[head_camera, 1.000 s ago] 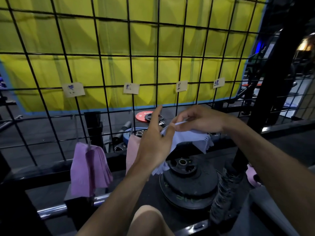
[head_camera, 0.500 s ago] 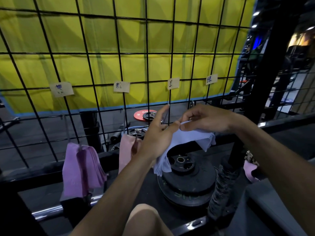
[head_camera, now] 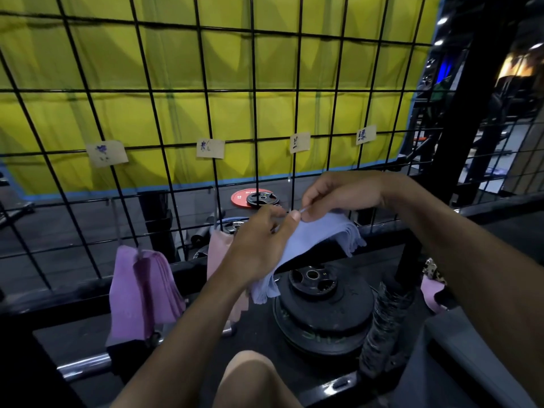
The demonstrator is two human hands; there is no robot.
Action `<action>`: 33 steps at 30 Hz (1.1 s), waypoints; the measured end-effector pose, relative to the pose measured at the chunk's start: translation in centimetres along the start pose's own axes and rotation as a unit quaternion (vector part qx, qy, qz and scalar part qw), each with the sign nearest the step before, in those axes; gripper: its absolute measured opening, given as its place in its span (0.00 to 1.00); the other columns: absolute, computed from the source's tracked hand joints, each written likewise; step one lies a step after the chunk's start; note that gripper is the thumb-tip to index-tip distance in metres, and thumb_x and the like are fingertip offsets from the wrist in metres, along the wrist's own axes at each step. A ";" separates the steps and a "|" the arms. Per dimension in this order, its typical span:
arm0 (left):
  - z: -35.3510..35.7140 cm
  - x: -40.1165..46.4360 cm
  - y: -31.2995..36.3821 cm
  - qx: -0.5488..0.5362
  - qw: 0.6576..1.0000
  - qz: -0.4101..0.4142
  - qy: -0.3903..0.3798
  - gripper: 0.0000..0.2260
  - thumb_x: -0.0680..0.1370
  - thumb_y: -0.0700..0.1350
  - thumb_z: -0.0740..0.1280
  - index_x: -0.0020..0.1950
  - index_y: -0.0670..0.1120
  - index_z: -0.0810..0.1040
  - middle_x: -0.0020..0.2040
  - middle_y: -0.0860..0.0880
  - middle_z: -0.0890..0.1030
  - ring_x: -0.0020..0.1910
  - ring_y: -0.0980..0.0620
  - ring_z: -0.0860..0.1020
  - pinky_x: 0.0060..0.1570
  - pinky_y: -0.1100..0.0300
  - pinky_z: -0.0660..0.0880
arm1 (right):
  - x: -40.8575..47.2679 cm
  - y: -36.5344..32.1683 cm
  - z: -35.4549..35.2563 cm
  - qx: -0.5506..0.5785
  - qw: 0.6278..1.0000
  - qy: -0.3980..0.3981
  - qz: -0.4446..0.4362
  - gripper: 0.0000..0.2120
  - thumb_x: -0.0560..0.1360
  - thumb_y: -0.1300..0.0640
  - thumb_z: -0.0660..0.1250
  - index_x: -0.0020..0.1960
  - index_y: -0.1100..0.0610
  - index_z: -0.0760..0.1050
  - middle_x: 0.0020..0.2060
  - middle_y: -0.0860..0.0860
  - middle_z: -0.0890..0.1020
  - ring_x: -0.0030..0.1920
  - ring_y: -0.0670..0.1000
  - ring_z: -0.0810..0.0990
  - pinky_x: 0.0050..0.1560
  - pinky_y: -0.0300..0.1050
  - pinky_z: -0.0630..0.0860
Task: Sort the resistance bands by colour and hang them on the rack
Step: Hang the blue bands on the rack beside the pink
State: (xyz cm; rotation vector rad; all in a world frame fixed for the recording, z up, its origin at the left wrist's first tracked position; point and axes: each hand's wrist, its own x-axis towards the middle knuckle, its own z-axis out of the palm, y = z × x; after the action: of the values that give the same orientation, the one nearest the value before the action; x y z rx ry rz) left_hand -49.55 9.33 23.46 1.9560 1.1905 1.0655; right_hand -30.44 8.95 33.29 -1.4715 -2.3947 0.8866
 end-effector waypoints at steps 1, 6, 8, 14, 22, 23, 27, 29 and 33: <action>-0.2 -0.1 0.1 0.041 0.999 -0.004 -0.009 0.19 0.81 0.62 0.60 0.61 0.50 0.78 0.48 0.48 0.82 0.53 0.48 0.78 0.46 0.60 0.68 | 0.1 0.0 -0.3 0.007 1.000 -0.004 0.001 0.13 0.79 0.58 0.69 0.36 0.57 0.77 0.26 0.46 0.70 0.27 0.44 0.65 0.32 0.37 0.60; -0.9 -0.5 0.6 0.068 0.996 -0.021 -0.062 0.27 0.83 0.64 0.52 0.51 0.45 0.80 0.46 0.50 0.81 0.47 0.52 0.77 0.46 0.62 0.69 | 0.3 0.2 -0.8 0.057 0.998 -0.016 -0.003 0.19 0.79 0.58 0.69 0.29 0.50 0.78 0.26 0.45 0.72 0.26 0.46 0.67 0.32 0.39 0.63; -0.8 -0.5 0.3 0.026 0.998 -0.027 -0.052 0.26 0.83 0.63 0.53 0.47 0.43 0.78 0.40 0.51 0.78 0.41 0.53 0.74 0.42 0.60 0.67 | 0.6 0.4 -0.8 0.071 0.997 -0.005 0.005 0.19 0.79 0.58 0.68 0.29 0.51 0.78 0.26 0.47 0.72 0.27 0.47 0.68 0.35 0.43 0.64; -0.3 0.1 0.3 -0.156 0.984 -0.079 0.025 0.24 0.83 0.61 0.59 0.44 0.43 0.82 0.39 0.48 0.83 0.39 0.53 0.76 0.42 0.60 0.69 | 1.1 0.5 -0.7 0.110 0.992 0.046 0.031 0.17 0.71 0.49 0.70 0.40 0.64 0.75 0.30 0.55 0.69 0.29 0.52 0.66 0.32 0.42 0.62; 0.4 0.9 0.2 -0.143 0.982 -0.036 0.117 0.30 0.77 0.66 0.57 0.42 0.37 0.72 0.33 0.47 0.69 0.33 0.51 0.66 0.39 0.53 0.62 | 2.8 1.0 0.0 0.066 0.988 0.129 0.052 0.17 0.79 0.52 0.69 0.33 0.54 0.71 0.26 0.46 0.72 0.26 0.45 0.69 0.34 0.43 0.63; 0.4 0.9 0.1 -0.121 0.985 -0.025 0.122 0.29 0.79 0.64 0.57 0.42 0.37 0.71 0.33 0.47 0.69 0.33 0.51 0.66 0.38 0.54 0.62 | 2.9 1.2 0.1 0.063 0.988 0.134 0.050 0.17 0.79 0.53 0.69 0.33 0.54 0.70 0.26 0.46 0.71 0.26 0.45 0.68 0.34 0.42 0.62; 0.3 0.9 0.1 -0.013 0.989 0.008 0.146 0.24 0.84 0.59 0.57 0.36 0.42 0.65 0.30 0.49 0.67 0.31 0.51 0.65 0.34 0.54 0.61 | 3.2 1.4 0.5 0.038 0.987 0.149 0.048 0.17 0.79 0.53 0.69 0.34 0.55 0.69 0.27 0.47 0.68 0.27 0.46 0.65 0.35 0.43 0.61; 0.3 0.9 0.2 0.023 0.988 0.015 0.149 0.24 0.84 0.58 0.57 0.34 0.45 0.62 0.29 0.50 0.66 0.29 0.52 0.65 0.33 0.54 0.61 | 3.3 1.5 0.6 0.025 0.987 0.153 0.045 0.17 0.80 0.53 0.68 0.36 0.56 0.69 0.27 0.47 0.68 0.26 0.45 0.65 0.34 0.43 0.61; 0.4 1.0 0.4 0.044 0.988 0.023 0.149 0.23 0.85 0.56 0.57 0.32 0.47 0.62 0.27 0.51 0.66 0.28 0.55 0.66 0.29 0.59 0.61 | 3.3 1.8 0.7 0.029 0.987 0.148 0.051 0.18 0.80 0.53 0.69 0.34 0.57 0.69 0.25 0.48 0.68 0.25 0.45 0.65 0.33 0.42 0.61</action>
State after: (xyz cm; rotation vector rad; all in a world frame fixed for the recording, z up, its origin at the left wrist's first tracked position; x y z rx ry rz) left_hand -48.77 10.02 23.85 1.9469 1.3749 1.3879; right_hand -30.98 12.14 31.21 -1.5887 -2.0795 0.6945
